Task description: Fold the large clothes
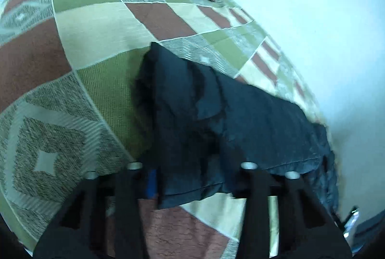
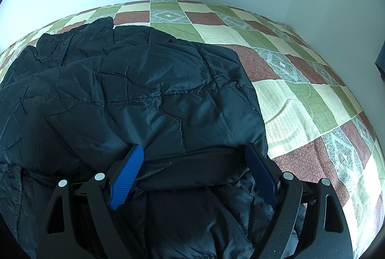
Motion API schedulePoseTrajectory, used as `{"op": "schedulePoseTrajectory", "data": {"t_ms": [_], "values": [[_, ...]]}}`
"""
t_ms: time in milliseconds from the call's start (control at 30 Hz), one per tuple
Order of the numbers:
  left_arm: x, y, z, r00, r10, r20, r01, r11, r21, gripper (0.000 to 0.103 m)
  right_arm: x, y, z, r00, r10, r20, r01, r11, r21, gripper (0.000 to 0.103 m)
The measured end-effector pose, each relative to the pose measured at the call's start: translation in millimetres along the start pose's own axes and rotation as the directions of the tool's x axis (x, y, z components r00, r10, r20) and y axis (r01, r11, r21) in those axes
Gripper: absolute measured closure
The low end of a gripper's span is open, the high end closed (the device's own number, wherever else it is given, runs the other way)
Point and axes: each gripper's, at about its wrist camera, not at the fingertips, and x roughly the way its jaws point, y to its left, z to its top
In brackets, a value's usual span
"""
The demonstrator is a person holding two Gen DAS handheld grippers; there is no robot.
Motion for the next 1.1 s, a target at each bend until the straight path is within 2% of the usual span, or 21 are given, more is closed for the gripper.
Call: {"op": "schedulePoseTrajectory", "data": {"t_ms": [100,233,367,500,667,800,1000,1100], "values": [[-7,-9,0,0.998,0.056,0.019,-0.057,0.997,0.048,0.093,0,0,0,1.000,0.001,0.000,-0.001,1.000,0.001,0.018],[-29,-35,4,0.993,0.082,0.088,-0.091,0.991,0.097,0.095,0,0,0,1.000,0.001,0.000,-0.001,1.000,0.001,0.018],[-55,-86,11,0.988,0.015,0.152,-0.042,0.983,0.181,0.096,0,-1,0,1.000,0.003,0.001,-0.003,1.000,0.005,0.018],[-63,-150,9,0.985,-0.071,0.159,0.023,0.959,0.283,0.096,0,-1,0,1.000,0.005,0.001,-0.005,1.000,0.007,0.018],[-50,-246,-9,0.979,-0.184,0.090,0.130,0.898,0.420,0.096,0,-1,0,1.000,0.005,0.001,-0.005,1.000,0.010,0.018],[-31,-331,-40,0.964,-0.265,-0.004,0.228,0.823,0.520,0.096,0,-1,0,1.000,0.006,0.001,-0.006,1.000,0.011,0.018],[3,-432,-106,0.937,-0.318,-0.143,0.336,0.715,0.613,0.096,1,-1,0,1.000,0.015,0.000,-0.015,1.000,0.020,0.018],[26,-468,-139,0.930,-0.303,-0.209,0.365,0.683,0.633,0.096,1,-1,0,1.000,0.017,0.001,-0.017,1.000,0.024,0.018]]}}
